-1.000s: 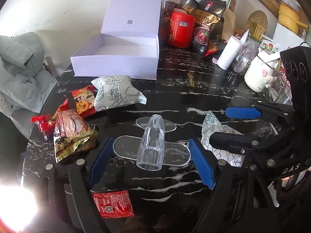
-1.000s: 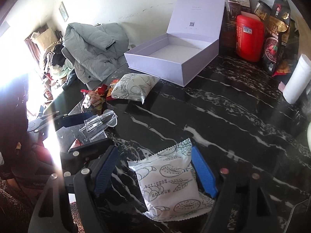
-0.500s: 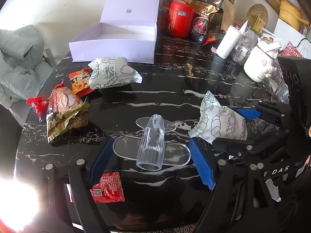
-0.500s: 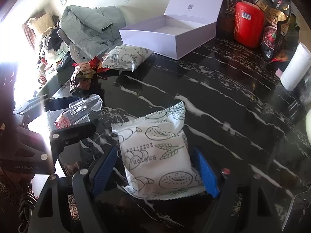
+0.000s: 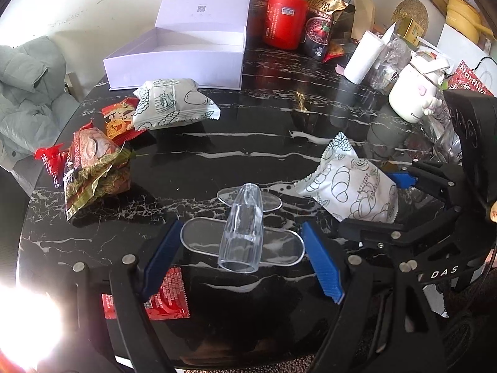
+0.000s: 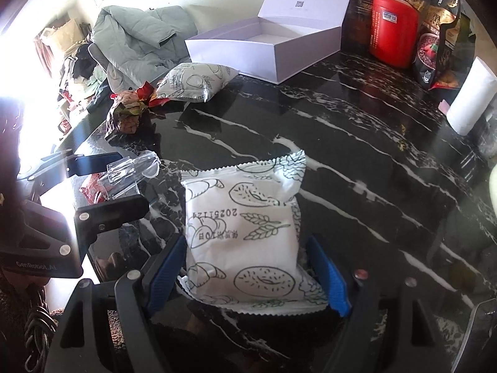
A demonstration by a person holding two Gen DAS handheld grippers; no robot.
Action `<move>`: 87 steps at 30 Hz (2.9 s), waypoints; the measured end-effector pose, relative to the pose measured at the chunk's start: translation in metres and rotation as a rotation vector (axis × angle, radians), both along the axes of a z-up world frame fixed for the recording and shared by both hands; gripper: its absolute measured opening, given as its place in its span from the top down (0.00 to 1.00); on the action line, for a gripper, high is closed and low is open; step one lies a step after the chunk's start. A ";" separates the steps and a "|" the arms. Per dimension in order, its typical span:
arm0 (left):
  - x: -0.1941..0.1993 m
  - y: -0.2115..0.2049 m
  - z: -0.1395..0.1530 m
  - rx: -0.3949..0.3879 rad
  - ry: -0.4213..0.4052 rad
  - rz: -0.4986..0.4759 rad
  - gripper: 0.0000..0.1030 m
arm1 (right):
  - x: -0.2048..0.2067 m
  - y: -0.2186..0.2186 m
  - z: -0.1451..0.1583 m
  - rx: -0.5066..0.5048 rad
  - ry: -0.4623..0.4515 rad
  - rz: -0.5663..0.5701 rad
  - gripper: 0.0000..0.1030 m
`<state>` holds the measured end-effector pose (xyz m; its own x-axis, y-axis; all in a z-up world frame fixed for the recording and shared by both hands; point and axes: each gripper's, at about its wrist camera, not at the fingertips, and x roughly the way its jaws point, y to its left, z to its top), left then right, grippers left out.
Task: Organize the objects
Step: 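Lift the clear stand with the left gripper while the right gripper lifts the white pouch, then carry the stand and pouch with both grippers over the open lavender box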
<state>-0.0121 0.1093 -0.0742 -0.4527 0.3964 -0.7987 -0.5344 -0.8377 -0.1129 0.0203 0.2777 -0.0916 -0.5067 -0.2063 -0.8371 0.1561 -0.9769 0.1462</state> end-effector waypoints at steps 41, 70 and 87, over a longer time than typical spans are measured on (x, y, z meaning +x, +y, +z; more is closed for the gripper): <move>-0.022 -0.001 0.052 0.021 0.106 0.023 0.24 | -0.029 -0.002 0.057 -0.041 0.127 0.083 0.42; -0.106 0.012 0.087 0.019 0.194 0.017 0.24 | -0.115 0.009 0.105 -0.030 0.218 0.091 0.43; -0.186 0.027 0.093 0.002 0.217 0.006 0.24 | -0.194 0.022 0.123 -0.020 0.263 0.087 0.43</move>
<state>-0.1984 0.1360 0.0192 -0.6162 0.3942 -0.6818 -0.5410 -0.8410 0.0028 -0.1738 0.2998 0.0311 -0.6859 -0.2733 -0.6745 0.2742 -0.9556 0.1083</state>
